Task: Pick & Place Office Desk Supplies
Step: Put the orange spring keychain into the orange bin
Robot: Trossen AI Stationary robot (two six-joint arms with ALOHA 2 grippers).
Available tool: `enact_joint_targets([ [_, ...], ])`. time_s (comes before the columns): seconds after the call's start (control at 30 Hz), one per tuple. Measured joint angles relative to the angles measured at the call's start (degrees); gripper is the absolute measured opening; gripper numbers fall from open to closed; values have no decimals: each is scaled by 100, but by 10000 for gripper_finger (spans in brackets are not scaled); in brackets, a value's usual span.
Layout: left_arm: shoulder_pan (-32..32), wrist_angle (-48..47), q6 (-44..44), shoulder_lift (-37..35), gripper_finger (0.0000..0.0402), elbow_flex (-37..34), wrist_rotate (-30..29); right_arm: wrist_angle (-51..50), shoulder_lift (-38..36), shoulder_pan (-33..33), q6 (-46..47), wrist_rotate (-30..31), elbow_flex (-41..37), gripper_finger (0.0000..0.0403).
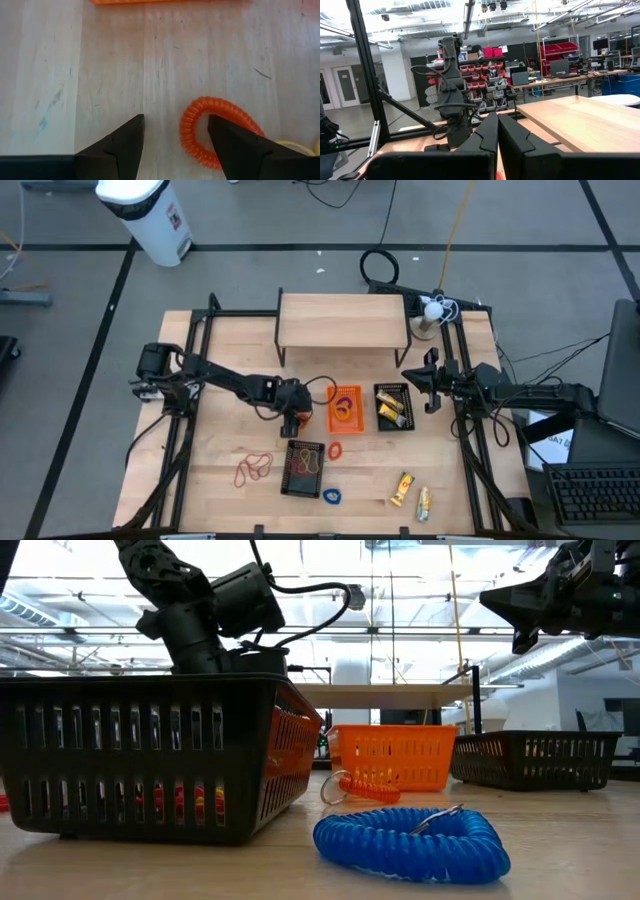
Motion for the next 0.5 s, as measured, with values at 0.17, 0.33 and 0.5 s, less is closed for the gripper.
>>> enact_joint_targets([
  [0.17,2,-13,-40,15,142,-7,41,0,0,0,-17,2,2,0],
  [0.33,4,-103,-112,22,21,-11,22,0,0,0,-17,2,0,0],
  [0.5,-27,-95,148,-59,23,-25,22,-1,2,0,-7,0,2,0],
])
